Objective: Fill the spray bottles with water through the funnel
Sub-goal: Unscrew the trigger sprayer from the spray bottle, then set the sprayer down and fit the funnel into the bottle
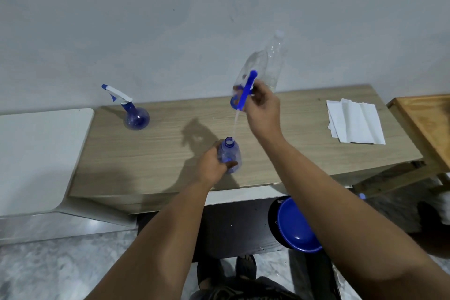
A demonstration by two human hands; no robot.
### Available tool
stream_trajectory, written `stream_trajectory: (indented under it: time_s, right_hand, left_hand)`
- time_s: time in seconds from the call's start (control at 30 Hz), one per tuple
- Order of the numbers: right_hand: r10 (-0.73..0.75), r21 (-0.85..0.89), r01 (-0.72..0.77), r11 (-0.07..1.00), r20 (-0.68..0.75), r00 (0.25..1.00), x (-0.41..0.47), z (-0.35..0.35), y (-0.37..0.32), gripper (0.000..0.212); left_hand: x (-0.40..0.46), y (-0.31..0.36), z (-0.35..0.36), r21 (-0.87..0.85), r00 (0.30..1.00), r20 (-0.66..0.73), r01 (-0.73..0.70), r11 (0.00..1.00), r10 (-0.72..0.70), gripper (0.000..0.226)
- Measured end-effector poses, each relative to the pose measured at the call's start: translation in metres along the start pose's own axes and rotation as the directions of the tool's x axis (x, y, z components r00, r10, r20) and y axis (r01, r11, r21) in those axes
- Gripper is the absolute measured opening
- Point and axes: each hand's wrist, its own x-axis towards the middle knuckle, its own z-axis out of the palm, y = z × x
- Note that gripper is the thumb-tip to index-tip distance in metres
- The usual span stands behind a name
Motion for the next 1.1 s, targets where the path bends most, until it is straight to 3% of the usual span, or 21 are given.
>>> stream_trajectory:
  time_s: [0.1, 0.2, 0.33, 0.43, 0.57, 0.7, 0.87, 1.0, 1.1]
  right_hand:
    - [0.042, -0.096, -0.048, 0.994, -0.055, 0.998, 0.026, -0.019, -0.004, 0.022]
    - [0.146, -0.350, -0.149, 0.925, -0.033, 0.989, 0.025, -0.045, 0.026, 0.023]
    - [0.306, -0.706, -0.195, 0.681, 0.032, 0.952, -0.012, -0.079, 0.085, 0.018]
    - [0.455, -0.831, -0.255, 0.495, -0.002, 0.890, -0.036, -0.094, 0.124, 0.025]
    - [0.524, -0.960, -0.171, 0.222, -0.031, 0.851, -0.057, -0.105, 0.147, 0.039]
    - [0.529, -0.971, -0.135, 0.195, -0.011, 0.848, -0.062, -0.111, 0.144, 0.047]
    - [0.461, -0.927, -0.204, 0.316, -0.038, 0.887, -0.043, -0.109, 0.121, 0.065]
    - [0.370, -0.910, -0.105, 0.401, 0.056, 0.927, 0.014, -0.079, 0.109, 0.058]
    - [0.407, -0.927, 0.006, 0.375, 0.171, 0.897, 0.072, -0.042, 0.109, 0.059]
  left_hand:
    - [-0.002, 0.001, -0.001, 0.024, 1.000, -0.008, -0.017, 1.000, 0.017, 0.058]
    - [-0.006, 0.003, -0.002, 0.041, 1.000, -0.010, -0.029, 0.999, 0.029, 0.058]
    - [-0.012, 0.011, -0.006, 0.043, 0.999, -0.009, -0.035, 0.998, 0.036, 0.057]
    - [-0.016, 0.017, -0.009, 0.050, 0.999, 0.000, -0.033, 0.998, 0.033, 0.054]
    - [-0.016, 0.018, -0.008, 0.034, 1.000, 0.010, -0.018, 0.999, 0.017, 0.057]
    - [-0.016, 0.017, -0.008, 0.056, 1.000, 0.017, -0.006, 0.998, 0.005, 0.057]
    - [-0.005, 0.015, -0.012, 0.068, 0.998, 0.046, -0.036, 0.997, 0.033, 0.057]
    - [0.018, 0.015, -0.014, 0.068, 0.999, 0.019, -0.035, 0.997, 0.034, 0.064]
    - [0.039, 0.015, -0.017, 0.073, 0.999, -0.001, -0.044, 0.996, 0.044, 0.063]
